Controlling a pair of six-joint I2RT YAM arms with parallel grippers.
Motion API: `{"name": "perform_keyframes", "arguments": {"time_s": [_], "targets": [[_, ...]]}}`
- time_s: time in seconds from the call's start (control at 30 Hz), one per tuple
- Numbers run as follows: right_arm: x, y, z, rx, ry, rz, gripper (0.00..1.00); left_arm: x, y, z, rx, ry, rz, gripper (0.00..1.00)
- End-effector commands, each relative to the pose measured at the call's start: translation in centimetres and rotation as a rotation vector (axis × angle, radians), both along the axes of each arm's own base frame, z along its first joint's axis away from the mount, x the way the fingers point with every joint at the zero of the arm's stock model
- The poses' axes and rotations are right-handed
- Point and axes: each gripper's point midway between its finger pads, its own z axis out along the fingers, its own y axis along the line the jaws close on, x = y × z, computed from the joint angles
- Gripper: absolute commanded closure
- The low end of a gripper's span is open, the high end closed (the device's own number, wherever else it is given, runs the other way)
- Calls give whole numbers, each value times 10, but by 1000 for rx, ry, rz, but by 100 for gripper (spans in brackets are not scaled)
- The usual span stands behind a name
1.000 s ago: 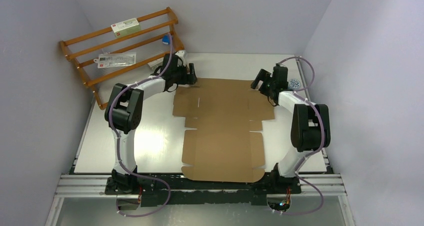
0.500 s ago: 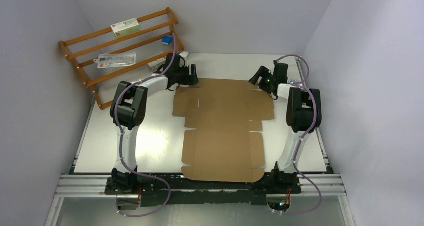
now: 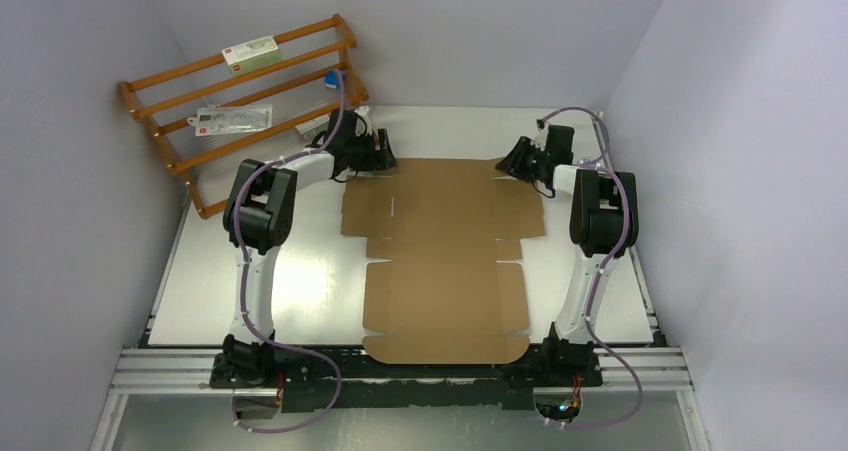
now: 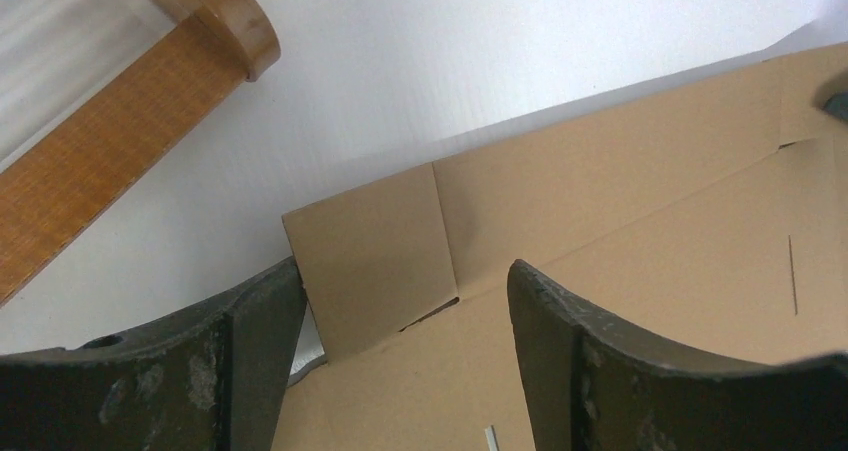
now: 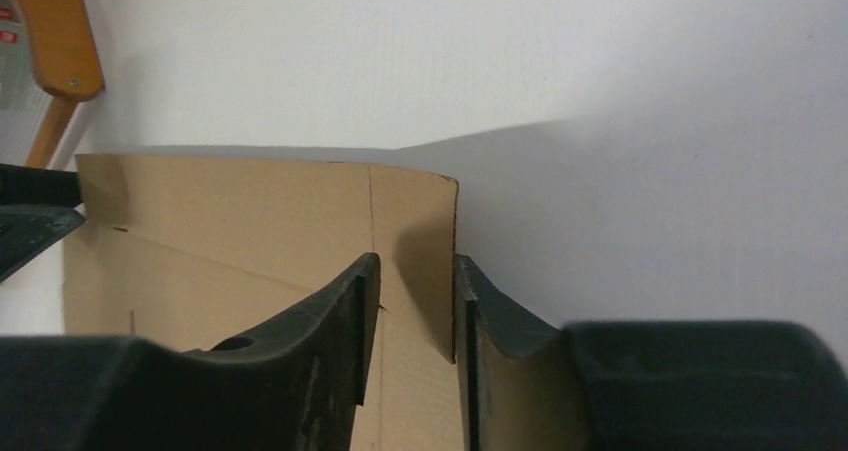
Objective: Fold the paper box
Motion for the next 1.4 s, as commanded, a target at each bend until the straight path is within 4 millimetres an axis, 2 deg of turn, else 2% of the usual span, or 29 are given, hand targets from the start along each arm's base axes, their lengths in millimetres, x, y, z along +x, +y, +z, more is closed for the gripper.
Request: {"name": "perform_keyframes", "arguments": {"time_s": [0.0,0.13,0.4,0.63,0.9,0.93,1.2,1.37], "targets": [[-11,3,-3,8,-4,82,69,6,-4,5,-70,8,1,23],[-14,6,1,28,-24,101,80,1,-2,6,-79,8,-1,28],[-18,7,12,17,-65,110,86,-8,-4,10,-87,-25,-50,58],[-24,3,24,-43,-102,65,88,-17,-12,23,-125,-42,-83,78],[-32,-1,44,-187,-162,-30,88,-30,-17,47,-46,-128,-62,84],[-34,6,46,-212,-173,-28,88,-32,-18,50,-31,-140,-55,85],[-47,16,62,-363,-260,-96,88,-48,-23,64,88,-245,0,87],[-51,30,65,-453,-286,-111,89,-57,-29,71,129,-292,43,87]]}}
